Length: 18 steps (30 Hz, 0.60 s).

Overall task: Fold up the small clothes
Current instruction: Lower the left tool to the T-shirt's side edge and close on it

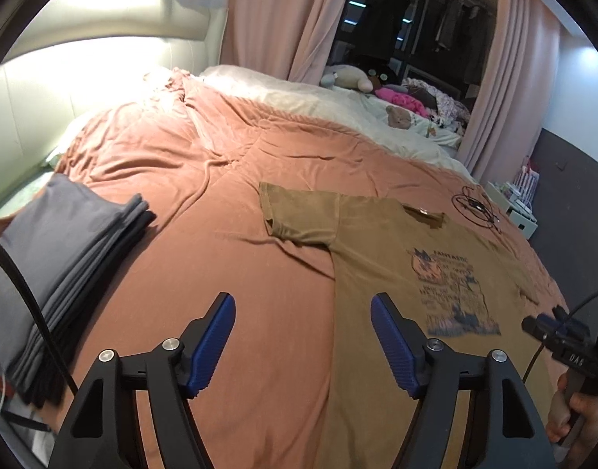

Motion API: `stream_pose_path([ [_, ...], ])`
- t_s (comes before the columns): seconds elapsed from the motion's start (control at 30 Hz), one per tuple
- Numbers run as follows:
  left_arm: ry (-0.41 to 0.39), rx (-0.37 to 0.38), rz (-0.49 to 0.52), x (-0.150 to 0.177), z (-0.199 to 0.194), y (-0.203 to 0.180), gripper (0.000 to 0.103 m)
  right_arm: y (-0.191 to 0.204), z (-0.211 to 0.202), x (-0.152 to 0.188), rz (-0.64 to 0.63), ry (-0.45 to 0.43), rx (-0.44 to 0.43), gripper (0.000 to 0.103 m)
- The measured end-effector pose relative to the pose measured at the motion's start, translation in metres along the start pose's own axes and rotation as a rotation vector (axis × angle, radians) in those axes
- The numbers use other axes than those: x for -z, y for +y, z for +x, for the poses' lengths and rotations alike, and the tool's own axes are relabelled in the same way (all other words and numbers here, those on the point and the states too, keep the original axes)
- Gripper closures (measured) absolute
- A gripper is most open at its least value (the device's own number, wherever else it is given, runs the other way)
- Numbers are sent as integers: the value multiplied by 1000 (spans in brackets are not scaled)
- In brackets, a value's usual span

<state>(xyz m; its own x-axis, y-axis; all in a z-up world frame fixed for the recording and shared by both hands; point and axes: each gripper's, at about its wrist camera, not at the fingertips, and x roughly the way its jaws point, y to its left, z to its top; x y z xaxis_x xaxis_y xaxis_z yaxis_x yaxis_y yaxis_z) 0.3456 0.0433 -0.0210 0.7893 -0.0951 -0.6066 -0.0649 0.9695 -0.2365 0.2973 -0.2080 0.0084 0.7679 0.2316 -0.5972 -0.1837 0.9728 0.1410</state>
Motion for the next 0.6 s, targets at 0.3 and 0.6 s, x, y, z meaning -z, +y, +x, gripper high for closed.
stream_pose_path([
  [0.3, 79, 23, -44, -53, 98, 11, 37, -10, 70, -52, 21, 46, -32, 15],
  [0.6, 214, 65, -152, -79, 207, 39, 41, -1, 158, -87, 30, 149, -97, 32],
])
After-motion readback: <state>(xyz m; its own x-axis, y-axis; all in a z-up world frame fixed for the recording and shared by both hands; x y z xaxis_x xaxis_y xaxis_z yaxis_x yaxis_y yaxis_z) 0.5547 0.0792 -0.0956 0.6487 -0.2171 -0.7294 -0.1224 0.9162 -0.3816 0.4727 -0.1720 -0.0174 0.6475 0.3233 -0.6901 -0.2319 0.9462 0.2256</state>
